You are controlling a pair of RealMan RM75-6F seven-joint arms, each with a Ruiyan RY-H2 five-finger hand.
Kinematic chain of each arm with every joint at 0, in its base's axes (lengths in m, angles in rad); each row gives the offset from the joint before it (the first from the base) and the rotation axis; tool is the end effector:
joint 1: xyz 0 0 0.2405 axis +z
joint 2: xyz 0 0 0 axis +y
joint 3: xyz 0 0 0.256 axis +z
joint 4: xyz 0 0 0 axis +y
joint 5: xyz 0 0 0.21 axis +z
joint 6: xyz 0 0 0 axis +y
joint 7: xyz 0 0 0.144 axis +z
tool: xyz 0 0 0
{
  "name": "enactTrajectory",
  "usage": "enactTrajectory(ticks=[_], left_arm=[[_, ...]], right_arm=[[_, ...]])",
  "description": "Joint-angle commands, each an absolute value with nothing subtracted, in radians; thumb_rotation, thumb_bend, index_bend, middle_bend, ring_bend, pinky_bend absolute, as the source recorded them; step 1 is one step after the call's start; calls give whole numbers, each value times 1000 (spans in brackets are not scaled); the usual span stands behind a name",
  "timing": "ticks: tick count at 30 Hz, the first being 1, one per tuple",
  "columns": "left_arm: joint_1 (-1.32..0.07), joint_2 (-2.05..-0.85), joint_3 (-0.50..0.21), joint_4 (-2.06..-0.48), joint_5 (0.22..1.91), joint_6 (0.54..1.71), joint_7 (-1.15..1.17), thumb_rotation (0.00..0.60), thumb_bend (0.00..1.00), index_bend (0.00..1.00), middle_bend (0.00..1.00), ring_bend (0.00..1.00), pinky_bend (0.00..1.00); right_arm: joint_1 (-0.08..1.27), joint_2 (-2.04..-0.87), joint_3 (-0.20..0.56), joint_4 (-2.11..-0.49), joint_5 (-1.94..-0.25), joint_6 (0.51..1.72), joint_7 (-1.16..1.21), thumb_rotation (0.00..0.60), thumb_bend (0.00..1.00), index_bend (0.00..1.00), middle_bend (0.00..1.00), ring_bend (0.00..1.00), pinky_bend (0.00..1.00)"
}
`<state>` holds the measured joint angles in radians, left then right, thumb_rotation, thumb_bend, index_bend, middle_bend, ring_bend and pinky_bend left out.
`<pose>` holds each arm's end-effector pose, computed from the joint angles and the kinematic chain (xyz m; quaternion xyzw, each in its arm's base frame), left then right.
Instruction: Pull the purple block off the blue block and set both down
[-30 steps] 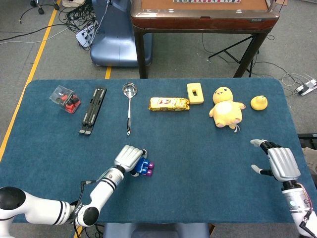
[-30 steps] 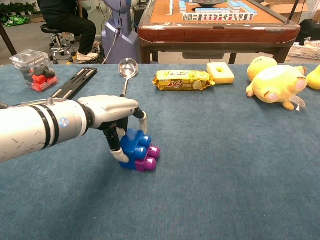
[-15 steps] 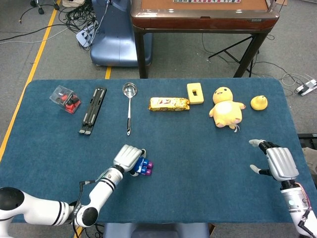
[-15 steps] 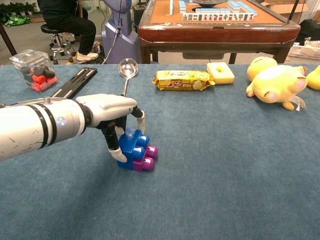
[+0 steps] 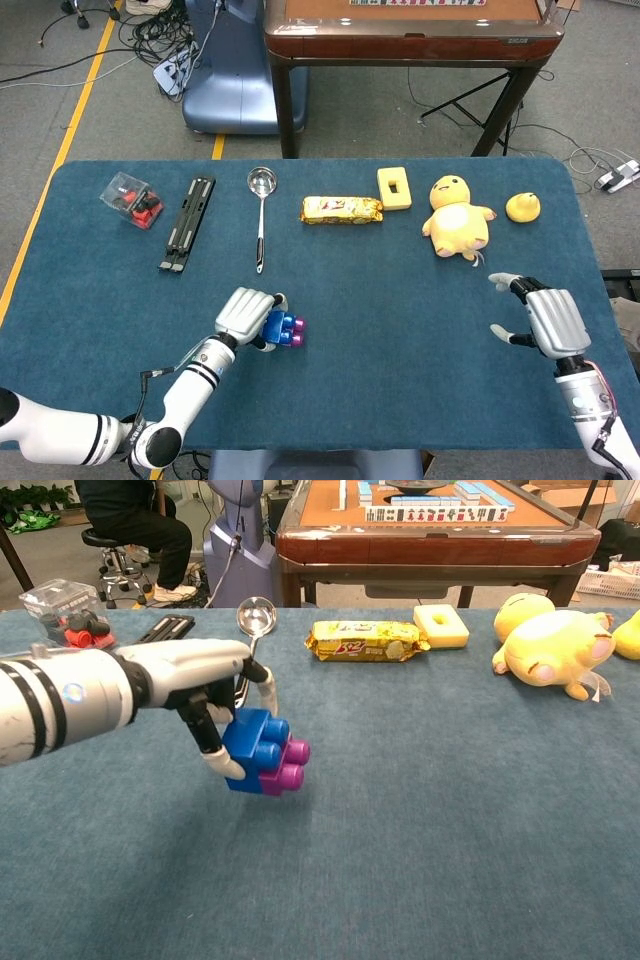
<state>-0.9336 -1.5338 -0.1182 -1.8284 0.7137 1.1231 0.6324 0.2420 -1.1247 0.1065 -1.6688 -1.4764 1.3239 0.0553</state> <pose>-0.0783 0.3048 -0.0252 -0.7620 -0.4103 -0.3282 0.3786 -0.2713 -0.2362 0.1395 0.6196 -0.4104 0.4319 0.5110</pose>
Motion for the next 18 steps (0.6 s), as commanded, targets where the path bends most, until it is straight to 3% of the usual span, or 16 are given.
enactTrajectory(ticks=[1, 6, 9, 13, 18], left_arm=[[-909, -1517, -141, -1861, 717, 1153, 598, 600, 0, 667, 1000, 1000, 1000], [-889, -1484, -193, -1922, 648, 1135, 527, 600, 0, 670, 1000, 1000, 1000], [-886, -1466, -228, -1948, 613, 1111, 480, 600, 0, 670, 1000, 1000, 1000], [-882, -1450, -269, -1971, 598, 1087, 417, 600, 0, 672, 1000, 1000, 1000], [-880, -1468, -299, -1982, 611, 1117, 377, 600, 0, 683, 1000, 1000, 1000]], right_arm=[[259, -1132, 119, -1692, -1487, 1324, 60, 600, 25, 294, 504, 529, 769], [304, -1134, 143, -1757, -1487, 1283, 61, 600, 21, 293, 784, 808, 964], [336, -1137, 162, -1801, -1473, 1253, 39, 600, 19, 295, 900, 922, 1000], [385, -1132, 192, -1868, -1430, 1193, 18, 600, 19, 305, 990, 997, 1000], [448, -1130, 231, -1927, -1347, 1115, -14, 600, 17, 313, 1000, 1000, 1000]])
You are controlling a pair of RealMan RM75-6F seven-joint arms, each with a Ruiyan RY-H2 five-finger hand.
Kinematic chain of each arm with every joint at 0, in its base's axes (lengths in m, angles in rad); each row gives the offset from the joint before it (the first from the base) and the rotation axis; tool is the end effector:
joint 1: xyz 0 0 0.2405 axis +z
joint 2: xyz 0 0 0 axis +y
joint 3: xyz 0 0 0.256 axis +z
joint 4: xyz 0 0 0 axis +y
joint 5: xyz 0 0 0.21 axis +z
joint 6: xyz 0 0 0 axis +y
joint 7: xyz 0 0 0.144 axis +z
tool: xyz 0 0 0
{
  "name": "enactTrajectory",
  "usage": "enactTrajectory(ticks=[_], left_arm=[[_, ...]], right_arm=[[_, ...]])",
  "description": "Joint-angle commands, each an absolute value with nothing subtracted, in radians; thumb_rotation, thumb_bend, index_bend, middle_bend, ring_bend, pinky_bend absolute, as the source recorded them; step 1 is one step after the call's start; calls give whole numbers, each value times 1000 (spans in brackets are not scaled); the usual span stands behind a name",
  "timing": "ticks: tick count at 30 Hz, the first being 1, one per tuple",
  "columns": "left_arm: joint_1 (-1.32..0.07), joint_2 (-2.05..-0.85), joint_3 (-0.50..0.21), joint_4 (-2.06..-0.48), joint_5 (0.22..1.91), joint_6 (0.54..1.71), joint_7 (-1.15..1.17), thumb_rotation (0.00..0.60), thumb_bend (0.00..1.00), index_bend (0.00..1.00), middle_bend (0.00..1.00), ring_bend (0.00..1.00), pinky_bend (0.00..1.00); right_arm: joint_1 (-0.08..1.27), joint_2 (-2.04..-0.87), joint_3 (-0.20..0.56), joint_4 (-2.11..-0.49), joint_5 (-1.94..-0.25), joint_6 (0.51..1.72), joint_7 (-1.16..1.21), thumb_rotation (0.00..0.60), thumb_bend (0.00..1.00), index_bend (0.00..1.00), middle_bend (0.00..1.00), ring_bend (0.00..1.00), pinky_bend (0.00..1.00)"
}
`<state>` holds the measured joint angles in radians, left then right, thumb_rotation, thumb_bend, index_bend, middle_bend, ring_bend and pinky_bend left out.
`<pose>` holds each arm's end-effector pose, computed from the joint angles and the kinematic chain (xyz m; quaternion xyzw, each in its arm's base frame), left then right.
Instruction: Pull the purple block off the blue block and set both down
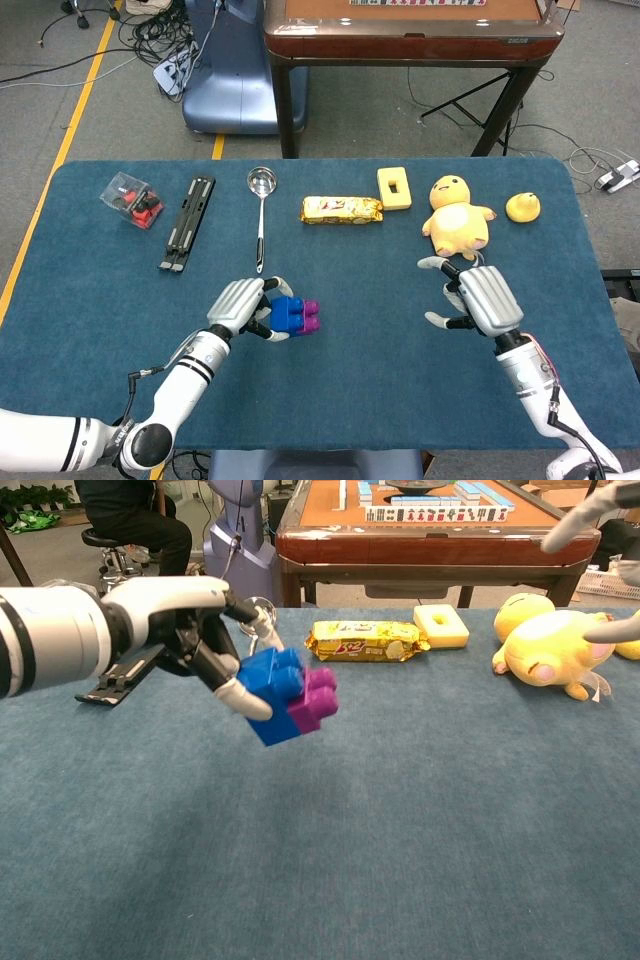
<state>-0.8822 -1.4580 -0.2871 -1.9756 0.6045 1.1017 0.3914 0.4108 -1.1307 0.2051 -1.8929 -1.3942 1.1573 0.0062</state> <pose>-0.0548 0.3080 0.0080 -0.6481 -0.5625 -0.4078 0.3118 -0.1779 -0.2742 0.1152 0.6402 -0.4393 0.4873 0.3995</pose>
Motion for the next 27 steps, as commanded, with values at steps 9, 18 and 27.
enactTrajectory(ticks=[9, 18, 27], left_arm=[[-880, -1526, -323, -1974, 645, 1183, 351, 600, 0, 685, 1000, 1000, 1000], [-895, -1554, -373, -1966, 620, 1185, 317, 600, 0, 685, 1000, 1000, 1000], [-920, -1604, -400, -1956, 595, 1250, 355, 600, 0, 688, 1000, 1000, 1000]], right_arm=[[556, -1137, 294, -1984, -1166, 987, -12, 600, 0, 321, 1000, 1000, 1000], [641, -1144, 322, -2020, -993, 911, -15, 600, 0, 321, 1000, 1000, 1000], [714, -1201, 321, -2007, -860, 920, -70, 600, 0, 321, 1000, 1000, 1000]])
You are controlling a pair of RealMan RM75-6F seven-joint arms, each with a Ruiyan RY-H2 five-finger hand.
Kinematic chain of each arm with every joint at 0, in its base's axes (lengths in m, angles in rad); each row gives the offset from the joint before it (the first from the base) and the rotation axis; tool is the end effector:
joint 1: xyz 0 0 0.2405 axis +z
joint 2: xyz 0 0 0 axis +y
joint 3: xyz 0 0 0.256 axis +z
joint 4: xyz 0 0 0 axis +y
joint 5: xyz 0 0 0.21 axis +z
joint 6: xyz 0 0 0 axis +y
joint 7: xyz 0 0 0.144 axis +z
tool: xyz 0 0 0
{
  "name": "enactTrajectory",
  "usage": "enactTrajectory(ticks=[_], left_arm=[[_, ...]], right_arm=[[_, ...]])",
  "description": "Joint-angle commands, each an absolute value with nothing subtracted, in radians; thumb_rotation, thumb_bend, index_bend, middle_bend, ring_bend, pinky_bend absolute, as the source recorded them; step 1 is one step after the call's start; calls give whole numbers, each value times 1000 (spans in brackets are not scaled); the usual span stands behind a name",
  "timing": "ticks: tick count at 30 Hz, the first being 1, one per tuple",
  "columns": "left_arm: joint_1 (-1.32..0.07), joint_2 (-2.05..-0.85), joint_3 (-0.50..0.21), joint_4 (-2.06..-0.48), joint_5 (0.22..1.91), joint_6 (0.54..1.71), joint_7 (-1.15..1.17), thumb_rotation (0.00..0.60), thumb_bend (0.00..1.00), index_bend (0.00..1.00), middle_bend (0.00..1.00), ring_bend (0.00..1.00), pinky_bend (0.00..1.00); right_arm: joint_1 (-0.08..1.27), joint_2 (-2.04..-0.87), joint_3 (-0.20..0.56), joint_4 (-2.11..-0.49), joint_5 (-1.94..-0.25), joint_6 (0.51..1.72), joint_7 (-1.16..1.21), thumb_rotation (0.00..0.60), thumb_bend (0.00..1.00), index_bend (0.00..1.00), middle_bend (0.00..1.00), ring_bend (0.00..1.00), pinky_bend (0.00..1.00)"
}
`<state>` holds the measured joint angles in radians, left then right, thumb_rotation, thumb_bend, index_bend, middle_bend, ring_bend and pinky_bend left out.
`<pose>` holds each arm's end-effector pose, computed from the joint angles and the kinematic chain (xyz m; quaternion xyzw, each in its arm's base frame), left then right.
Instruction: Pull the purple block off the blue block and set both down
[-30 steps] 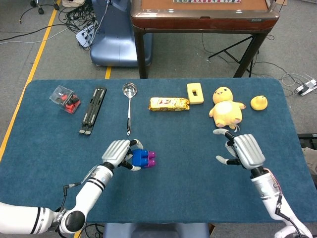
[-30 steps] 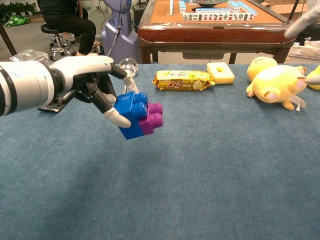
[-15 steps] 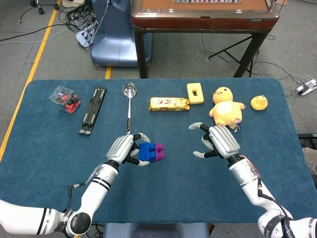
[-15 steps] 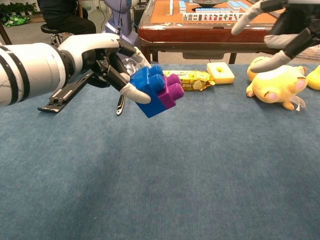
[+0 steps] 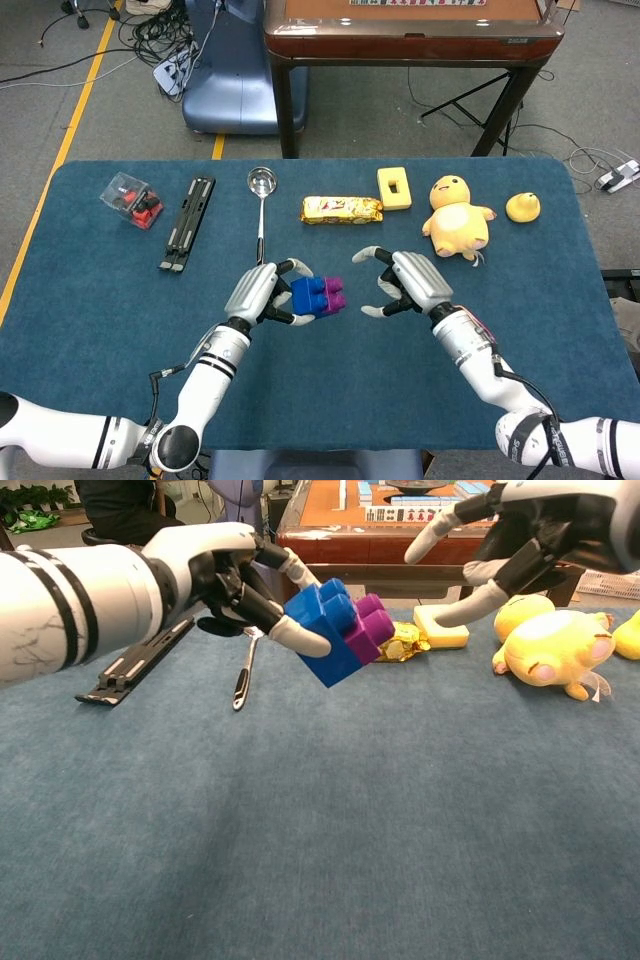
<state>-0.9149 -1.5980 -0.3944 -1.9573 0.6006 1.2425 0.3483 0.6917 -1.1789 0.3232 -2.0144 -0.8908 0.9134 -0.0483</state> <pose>-0.0152 0.3128 0.0046 -0.5755 -0.5899 -0.4843 0.2938 -0.0983 -0.3142 0.0773 0.6193 -0.5708 0.4565 0.2868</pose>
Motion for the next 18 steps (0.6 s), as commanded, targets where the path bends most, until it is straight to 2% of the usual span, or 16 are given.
enactTrajectory(ticks=[1, 11, 18], left_arm=[[-922, -1608, -402, -1956, 593, 1254, 359, 600, 0, 688, 1000, 1000, 1000], [-925, -1613, -409, -1961, 585, 1261, 374, 600, 0, 688, 1000, 1000, 1000], [-925, -1611, -405, -1962, 589, 1263, 385, 600, 0, 688, 1000, 1000, 1000]], right_arm=[[722, -1211, 319, -2003, -844, 926, -78, 600, 0, 321, 1000, 1000, 1000], [762, -1294, 317, -1964, -773, 962, -87, 600, 0, 321, 1000, 1000, 1000], [767, -1288, 327, -1957, -764, 886, -6, 600, 0, 316, 1000, 1000, 1000]])
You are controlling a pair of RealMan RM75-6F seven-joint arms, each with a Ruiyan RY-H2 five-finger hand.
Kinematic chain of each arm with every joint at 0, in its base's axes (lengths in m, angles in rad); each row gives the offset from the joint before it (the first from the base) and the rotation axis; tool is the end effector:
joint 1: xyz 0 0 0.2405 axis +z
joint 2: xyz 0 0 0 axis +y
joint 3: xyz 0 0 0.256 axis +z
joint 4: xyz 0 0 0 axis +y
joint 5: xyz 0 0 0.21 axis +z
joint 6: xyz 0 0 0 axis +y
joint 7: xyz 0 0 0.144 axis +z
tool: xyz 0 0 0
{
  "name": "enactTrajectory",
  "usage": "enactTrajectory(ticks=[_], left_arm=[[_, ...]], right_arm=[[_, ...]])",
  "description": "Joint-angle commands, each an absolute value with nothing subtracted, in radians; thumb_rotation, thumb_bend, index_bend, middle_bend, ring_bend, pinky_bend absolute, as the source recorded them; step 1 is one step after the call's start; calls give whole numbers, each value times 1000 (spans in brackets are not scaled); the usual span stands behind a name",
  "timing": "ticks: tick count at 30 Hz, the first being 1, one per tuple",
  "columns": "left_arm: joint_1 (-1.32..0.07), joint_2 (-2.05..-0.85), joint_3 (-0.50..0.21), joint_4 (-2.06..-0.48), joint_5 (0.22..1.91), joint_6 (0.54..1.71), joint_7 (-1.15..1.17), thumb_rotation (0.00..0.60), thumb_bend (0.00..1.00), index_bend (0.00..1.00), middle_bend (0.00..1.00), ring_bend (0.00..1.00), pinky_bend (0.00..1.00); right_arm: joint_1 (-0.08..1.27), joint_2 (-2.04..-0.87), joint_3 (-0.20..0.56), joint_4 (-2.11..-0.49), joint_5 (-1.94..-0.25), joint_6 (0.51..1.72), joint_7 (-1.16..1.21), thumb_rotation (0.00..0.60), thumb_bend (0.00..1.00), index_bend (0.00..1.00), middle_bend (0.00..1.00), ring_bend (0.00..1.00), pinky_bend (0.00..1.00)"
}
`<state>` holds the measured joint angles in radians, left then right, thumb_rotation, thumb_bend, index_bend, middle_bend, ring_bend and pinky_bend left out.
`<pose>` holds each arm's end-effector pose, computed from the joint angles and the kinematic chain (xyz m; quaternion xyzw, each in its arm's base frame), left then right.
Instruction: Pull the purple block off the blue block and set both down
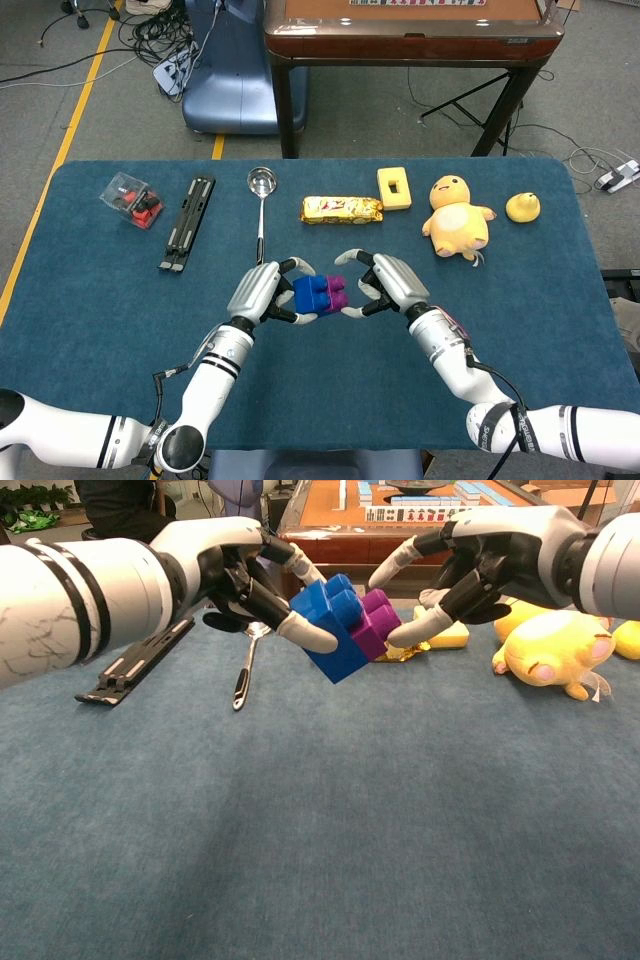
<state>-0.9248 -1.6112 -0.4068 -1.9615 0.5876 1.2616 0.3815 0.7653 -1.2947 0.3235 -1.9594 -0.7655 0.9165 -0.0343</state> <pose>-0.0102 0.3124 0.0046 -0.5773 -0.5852 -0.4842 0.2997 -0.0850 -0.3209 0.0448 0.5896 -0.6191 0.4510 0.2563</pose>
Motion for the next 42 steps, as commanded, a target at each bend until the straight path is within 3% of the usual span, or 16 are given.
enactTrajectory(ticks=[1, 19, 25, 32, 37, 42], left_arm=[[-925, -1611, -405, -1962, 590, 1264, 386, 600, 0, 688, 1000, 1000, 1000], [-925, -1614, -407, -1967, 592, 1259, 390, 600, 0, 688, 1000, 1000, 1000], [-922, -1613, -403, -1968, 593, 1254, 386, 600, 0, 688, 1000, 1000, 1000], [-913, -1611, -397, -1961, 599, 1247, 374, 600, 0, 688, 1000, 1000, 1000], [-905, -1608, -388, -1950, 604, 1242, 365, 600, 0, 688, 1000, 1000, 1000], [-891, -1601, -369, -1937, 610, 1237, 363, 600, 0, 688, 1000, 1000, 1000]], right_arm=[[767, -1283, 328, -1958, -764, 874, 6, 600, 0, 316, 1000, 1000, 1000], [781, -1317, 318, -1921, -786, 870, 58, 600, 0, 318, 1000, 1000, 1000], [779, -1340, 319, -1909, -794, 890, 69, 600, 1, 414, 1000, 1000, 1000], [775, -1354, 320, -1894, -800, 895, 88, 600, 175, 582, 1000, 1000, 1000], [768, -1345, 314, -1894, -810, 889, 95, 600, 247, 621, 1000, 1000, 1000], [744, -1314, 306, -1907, -828, 898, 105, 600, 252, 626, 1000, 1000, 1000]])
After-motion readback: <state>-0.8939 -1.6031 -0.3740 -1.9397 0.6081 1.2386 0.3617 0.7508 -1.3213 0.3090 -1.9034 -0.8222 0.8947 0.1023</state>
